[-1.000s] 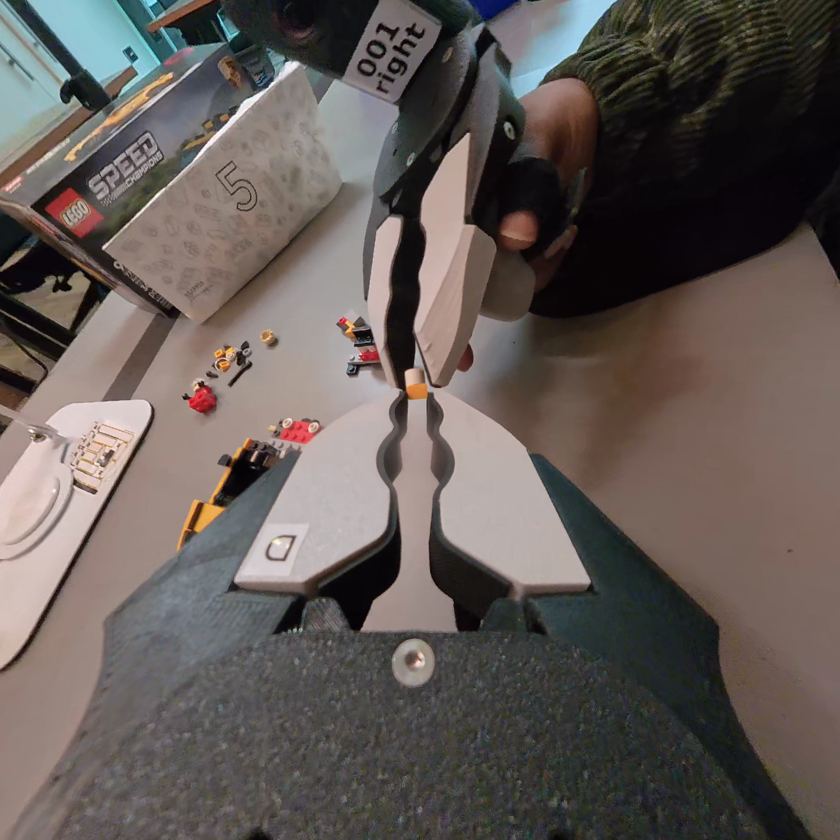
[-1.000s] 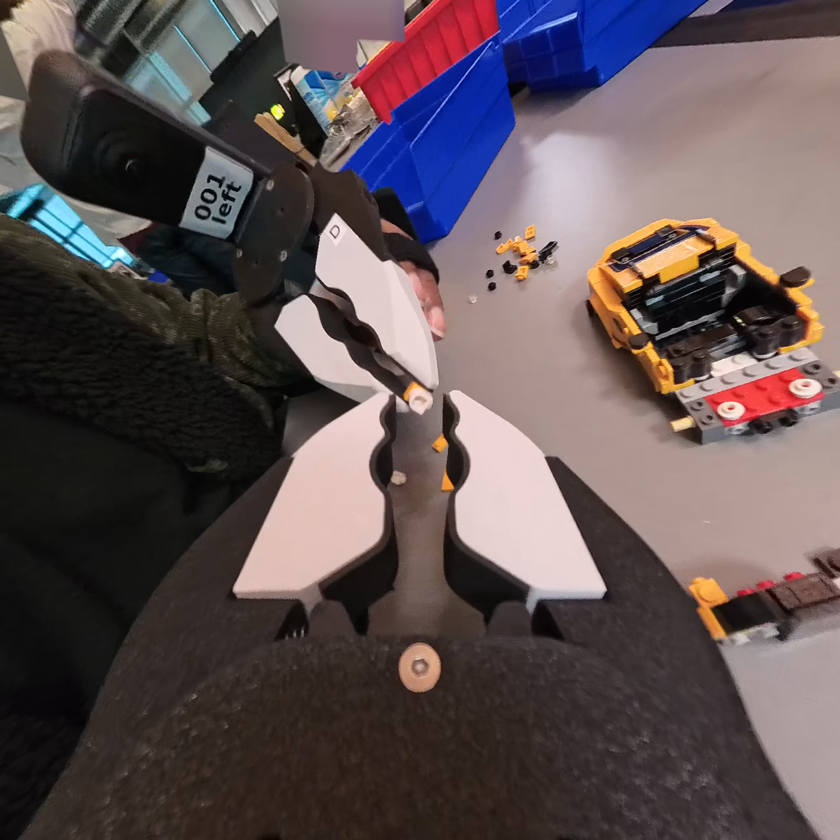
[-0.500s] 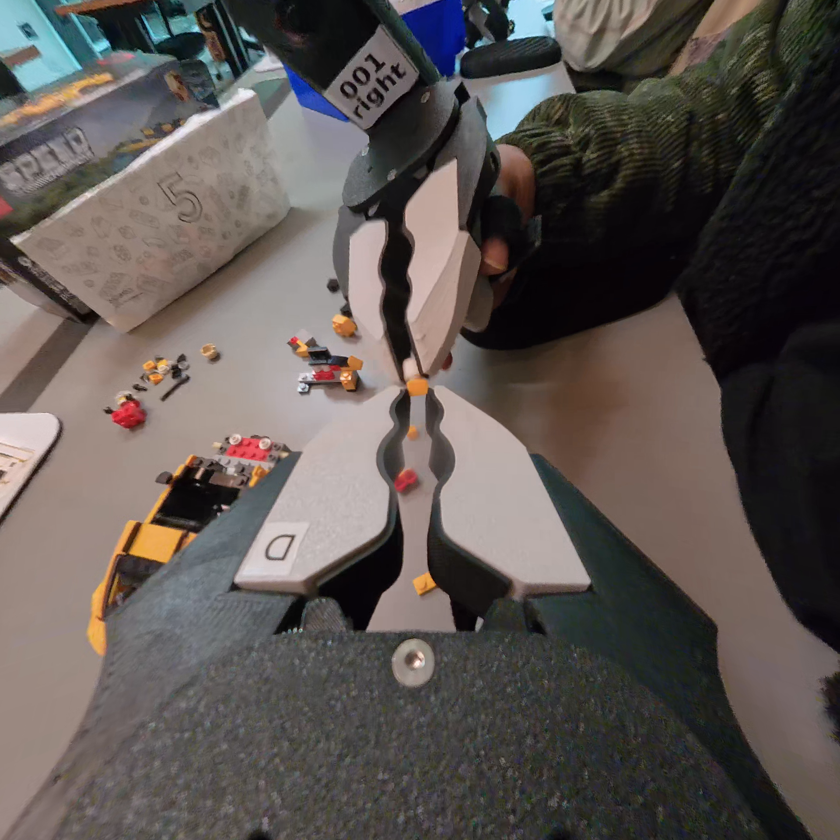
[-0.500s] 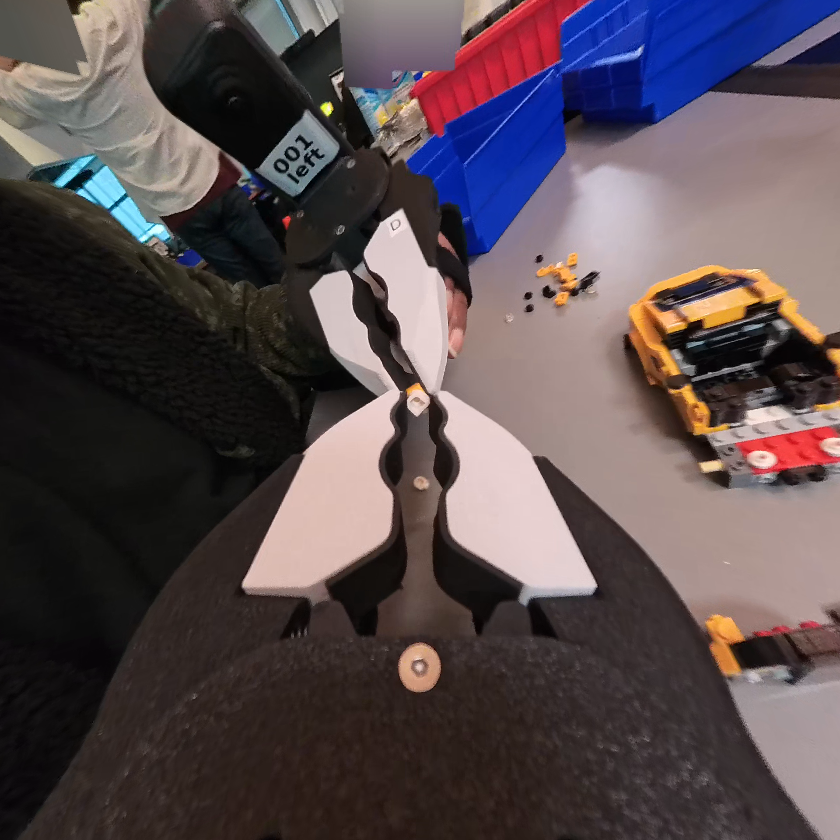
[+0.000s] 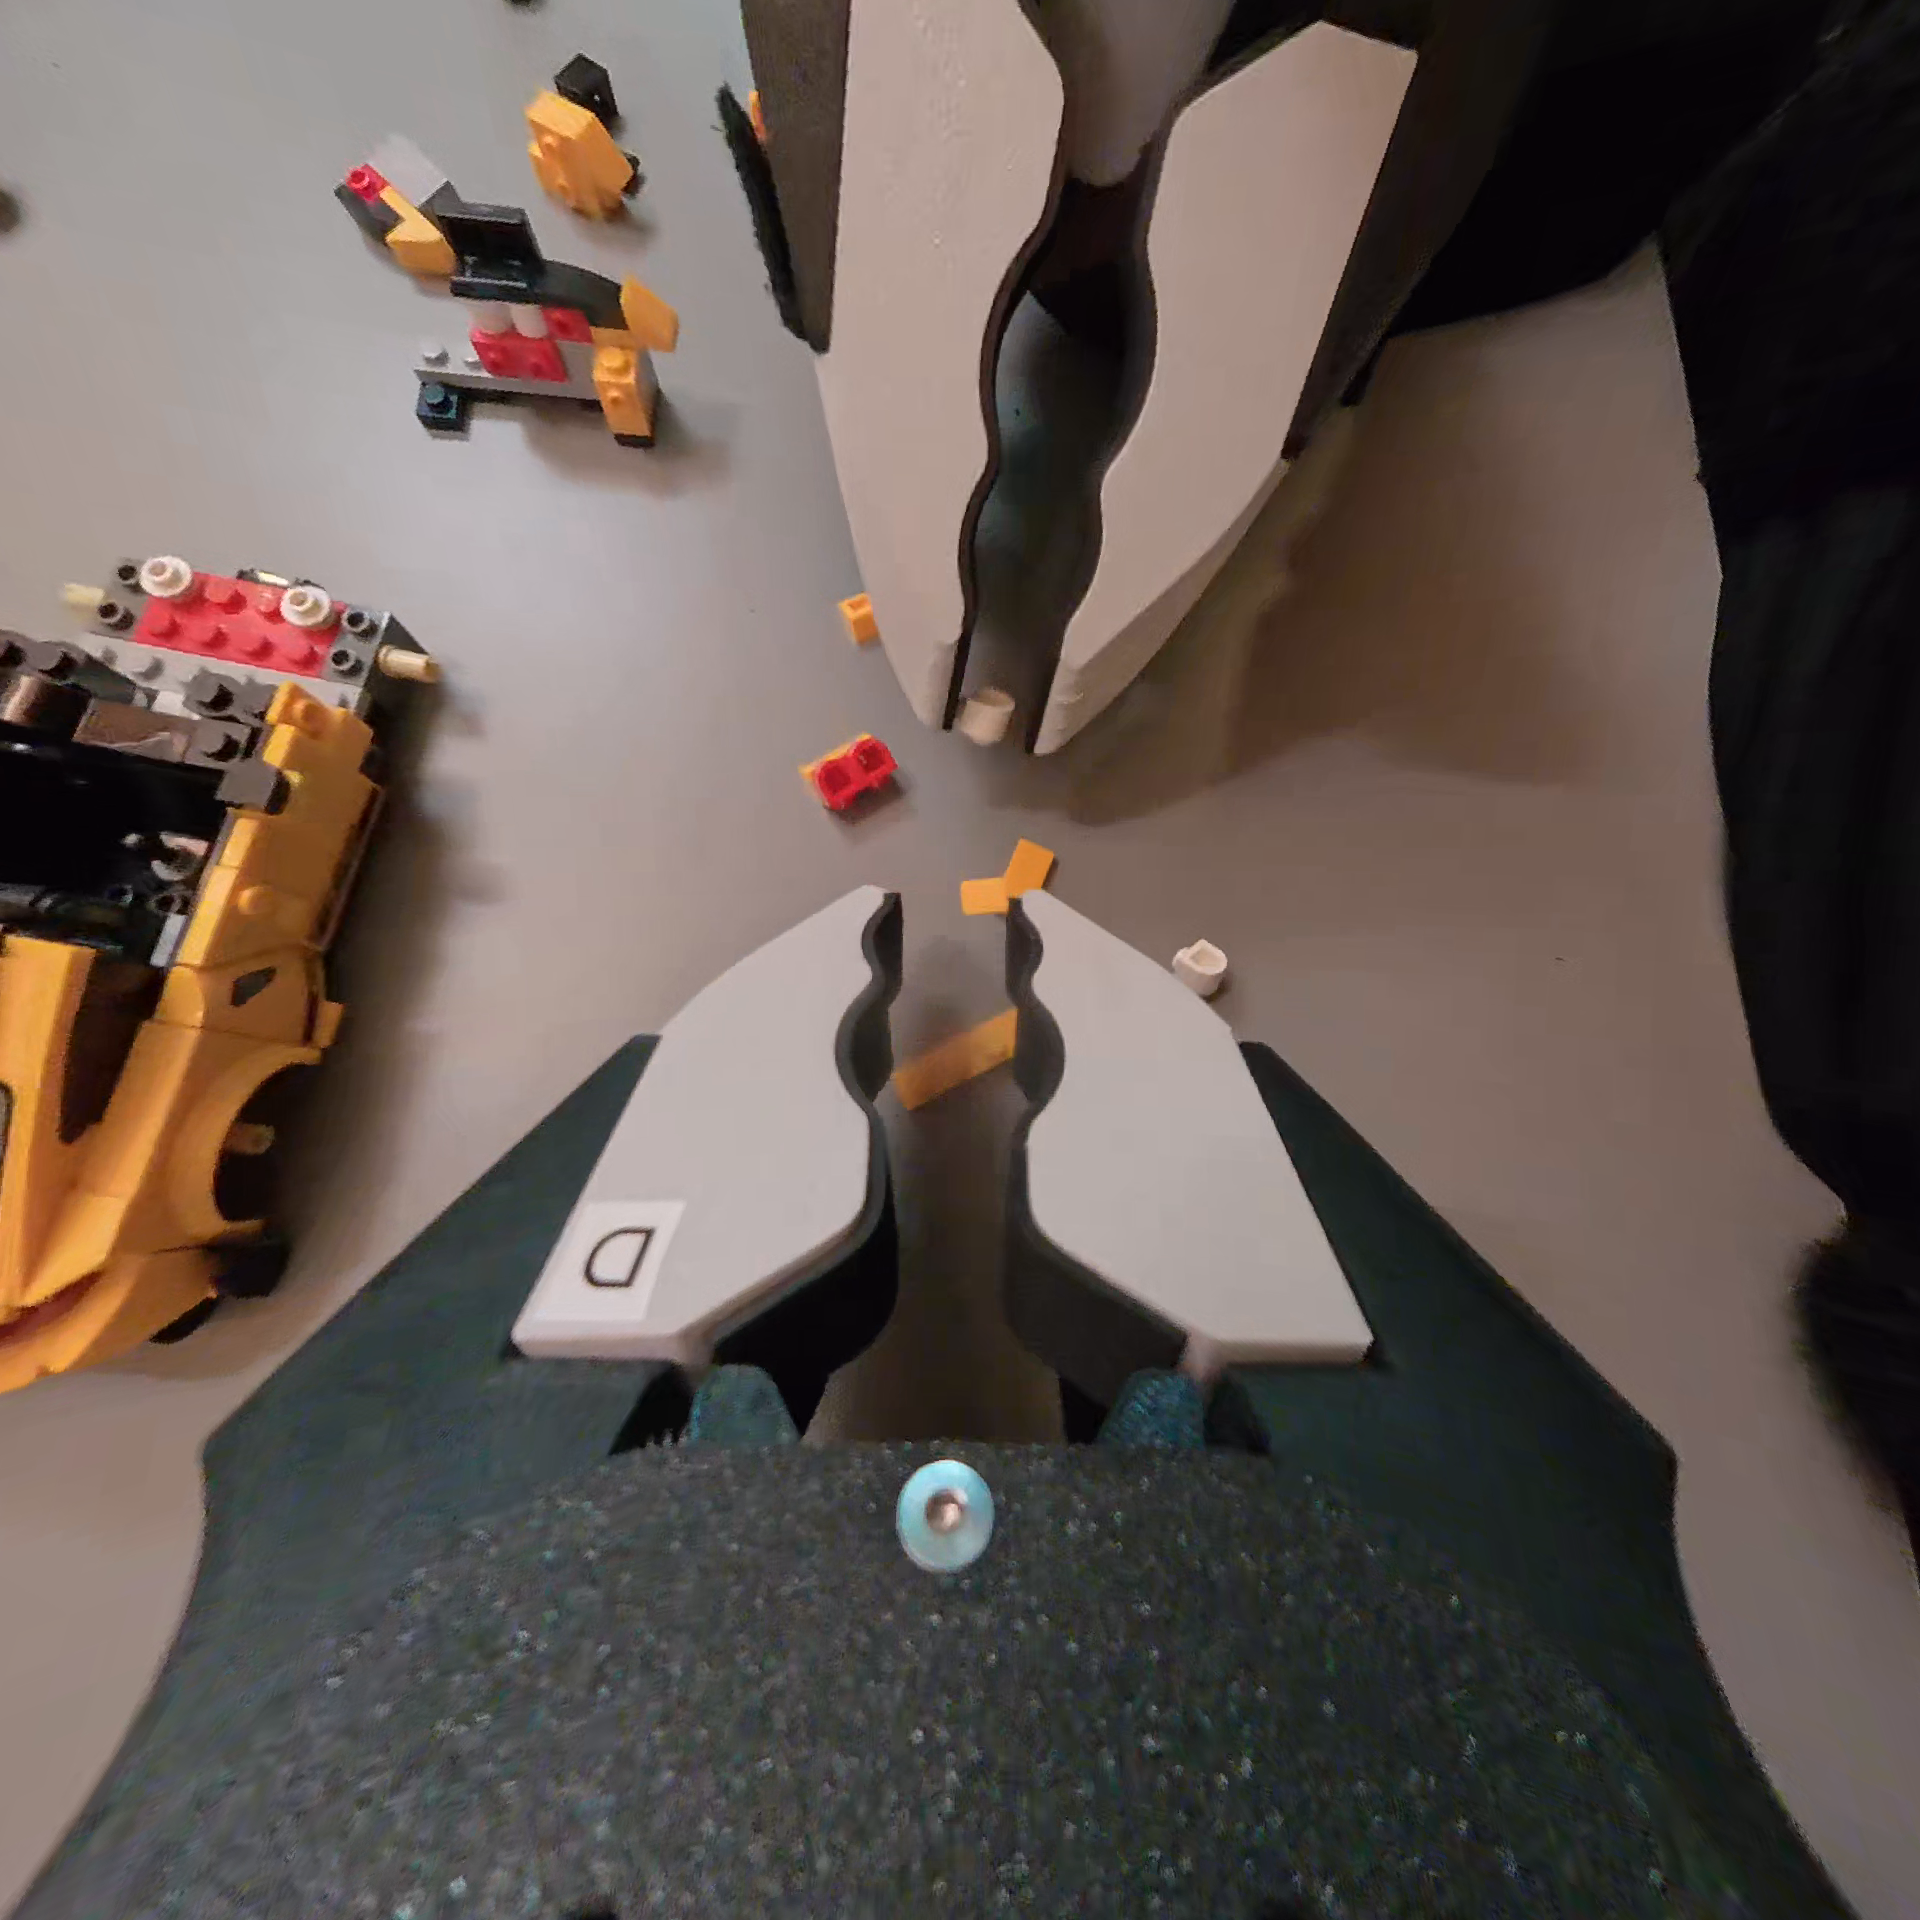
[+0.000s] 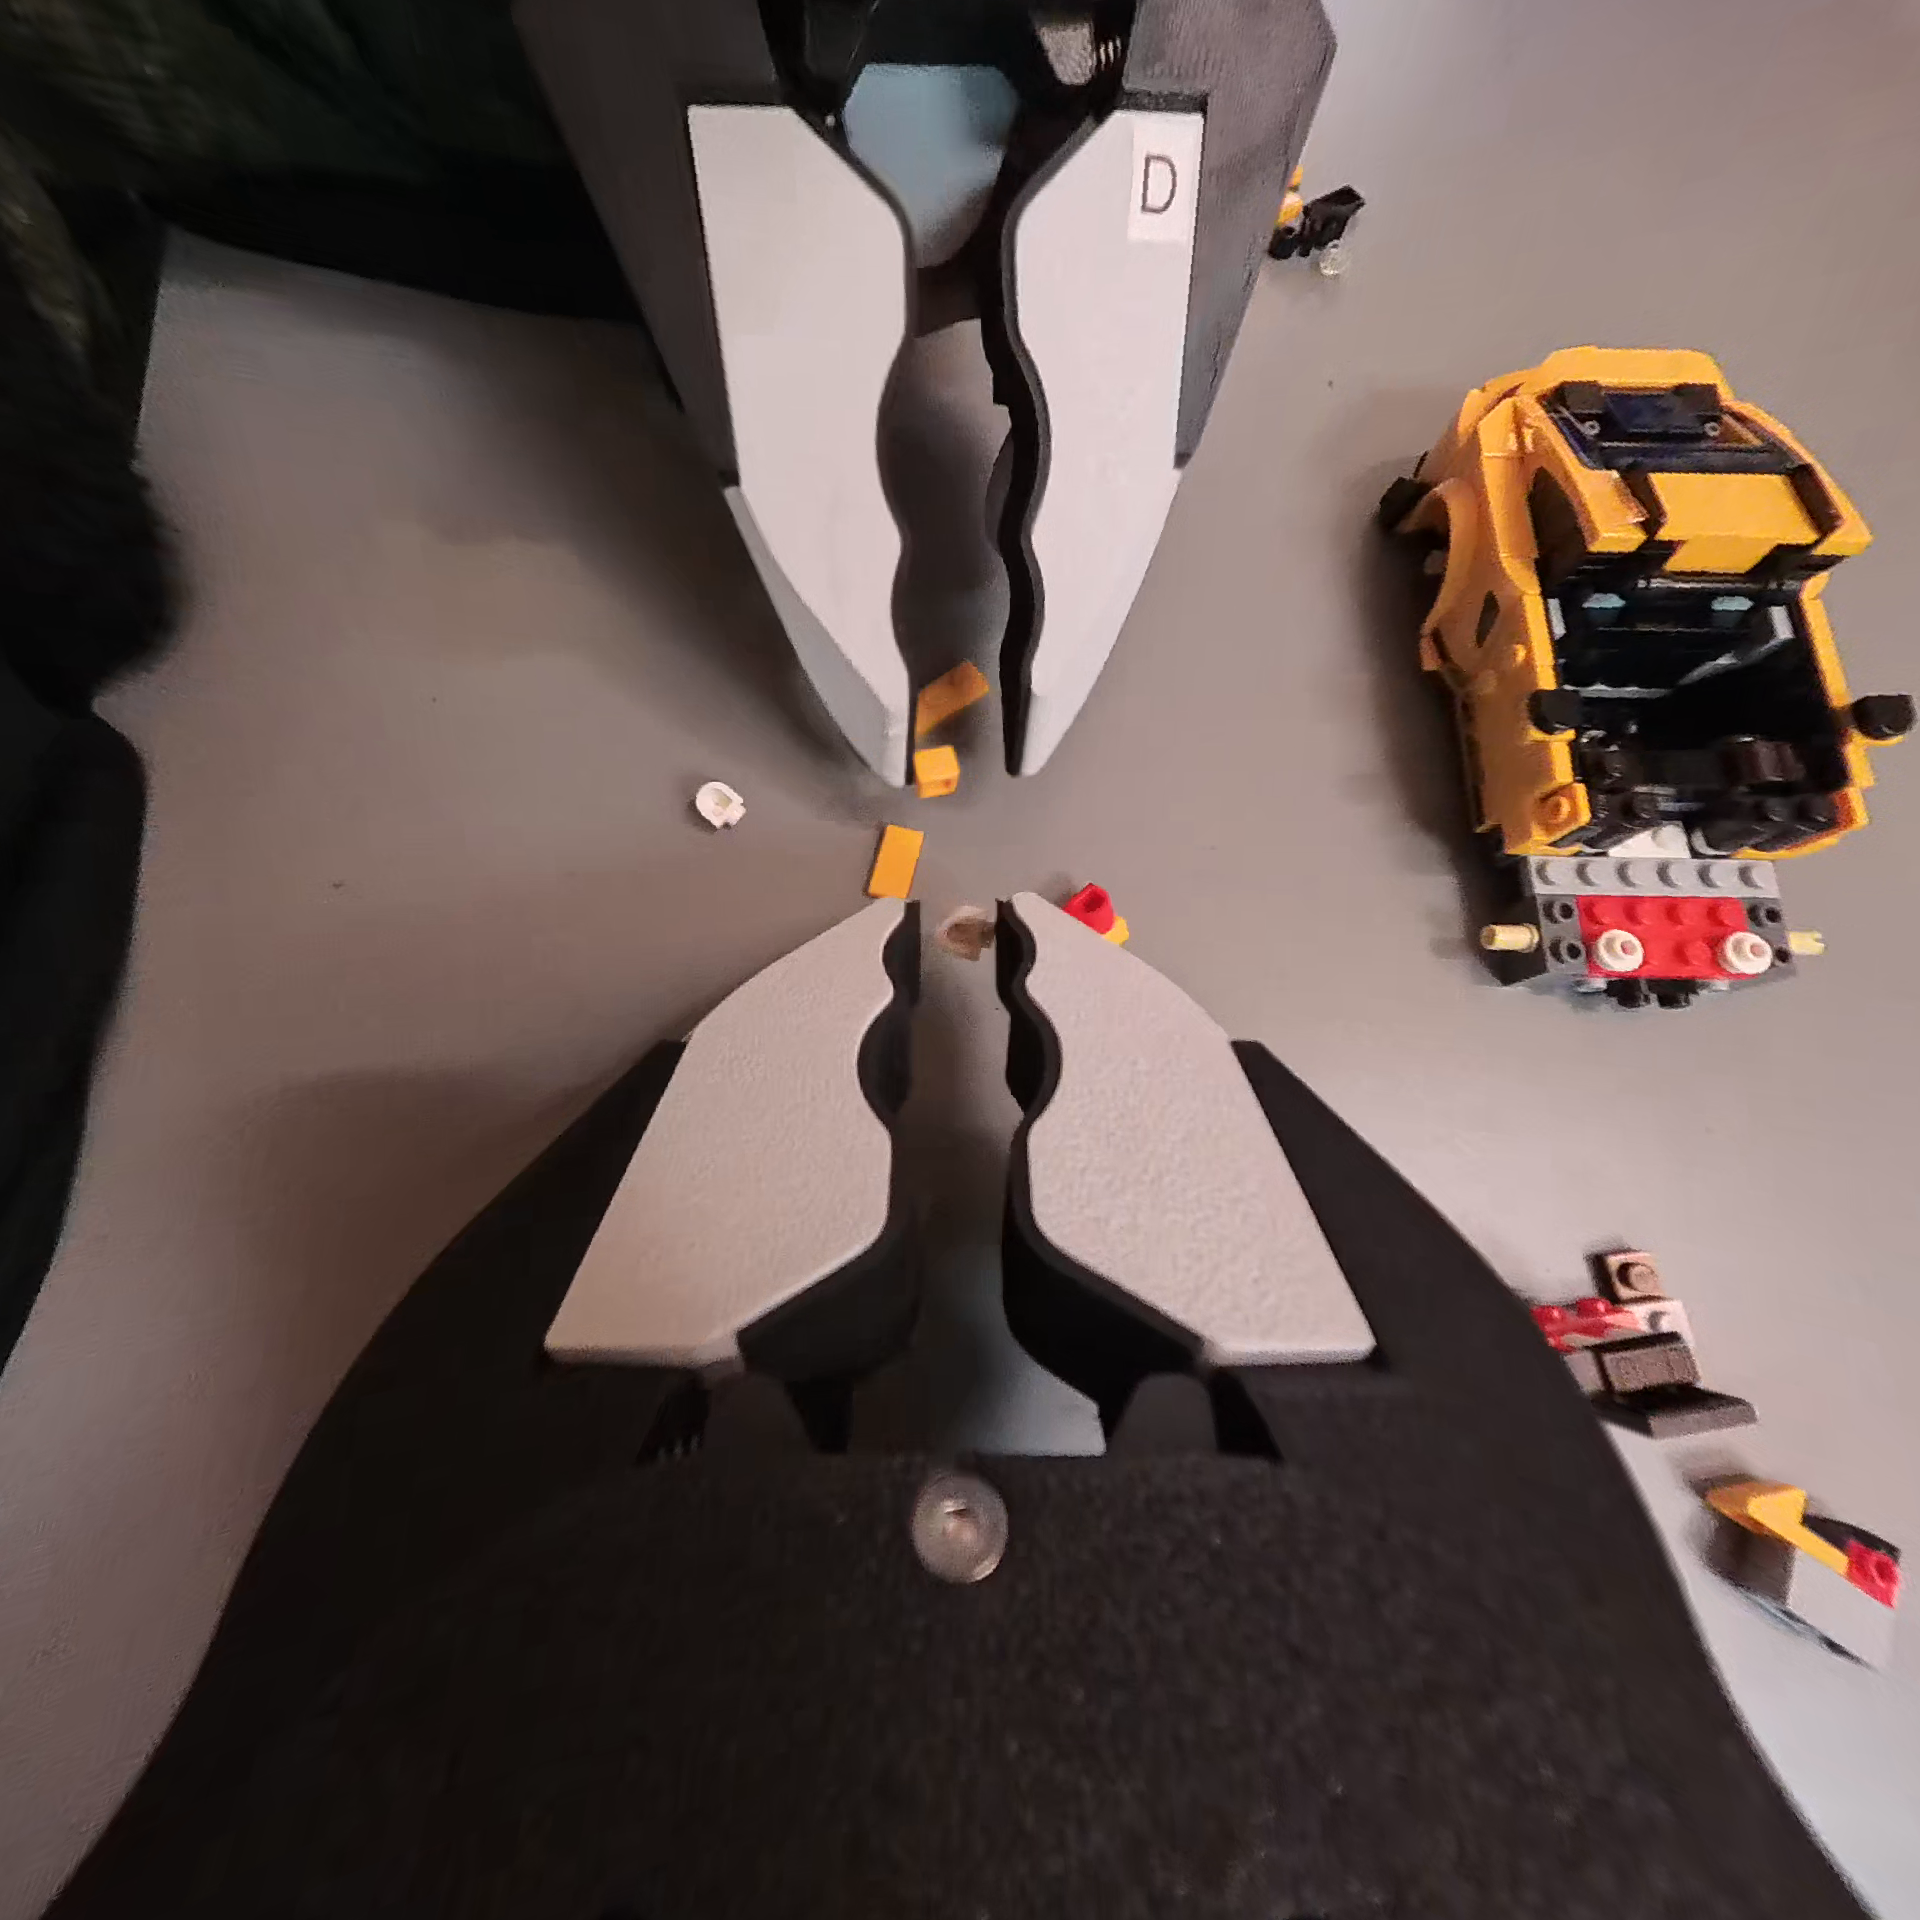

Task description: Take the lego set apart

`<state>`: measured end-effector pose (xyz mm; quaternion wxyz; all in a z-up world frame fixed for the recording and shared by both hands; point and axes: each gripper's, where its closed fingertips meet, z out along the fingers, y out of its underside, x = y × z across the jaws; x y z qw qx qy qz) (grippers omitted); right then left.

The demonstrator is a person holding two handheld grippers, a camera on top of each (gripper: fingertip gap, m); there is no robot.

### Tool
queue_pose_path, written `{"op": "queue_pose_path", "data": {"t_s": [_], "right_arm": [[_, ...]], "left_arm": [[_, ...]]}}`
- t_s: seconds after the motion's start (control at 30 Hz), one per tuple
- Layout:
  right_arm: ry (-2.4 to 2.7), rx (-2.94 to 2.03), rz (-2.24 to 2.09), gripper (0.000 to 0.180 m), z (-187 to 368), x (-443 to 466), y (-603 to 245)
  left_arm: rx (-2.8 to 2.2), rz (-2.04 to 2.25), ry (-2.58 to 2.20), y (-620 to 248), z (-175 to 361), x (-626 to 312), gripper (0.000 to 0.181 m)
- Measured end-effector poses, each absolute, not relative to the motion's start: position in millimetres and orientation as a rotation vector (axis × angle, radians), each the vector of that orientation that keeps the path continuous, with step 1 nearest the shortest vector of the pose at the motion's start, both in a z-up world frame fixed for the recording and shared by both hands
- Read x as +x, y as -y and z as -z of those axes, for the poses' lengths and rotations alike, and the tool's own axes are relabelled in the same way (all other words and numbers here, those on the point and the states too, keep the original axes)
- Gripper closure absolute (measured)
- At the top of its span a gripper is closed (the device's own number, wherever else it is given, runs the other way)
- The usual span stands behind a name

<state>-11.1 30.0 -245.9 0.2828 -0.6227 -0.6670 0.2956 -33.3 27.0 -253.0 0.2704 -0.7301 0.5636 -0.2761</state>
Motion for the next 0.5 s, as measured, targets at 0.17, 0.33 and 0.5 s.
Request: {"op": "queue_pose_path", "data": {"t_s": [0.17,0.33,0.5], "right_arm": [[1.811,-1.647,-0.752,0.159,249,-13,-28],[1.885,-1.596,-0.736,0.15,253,-15,-18],[1.902,-1.576,-0.798,0.141,251,-18,-10]], "left_arm": [[-1.948,0.768,-1.507,-26,253,-26,0.158],[-1.952,0.696,-1.51,-31,258,-25,0.158],[-1.935,0.734,-1.477,-31,254,-17,0.157]]}}
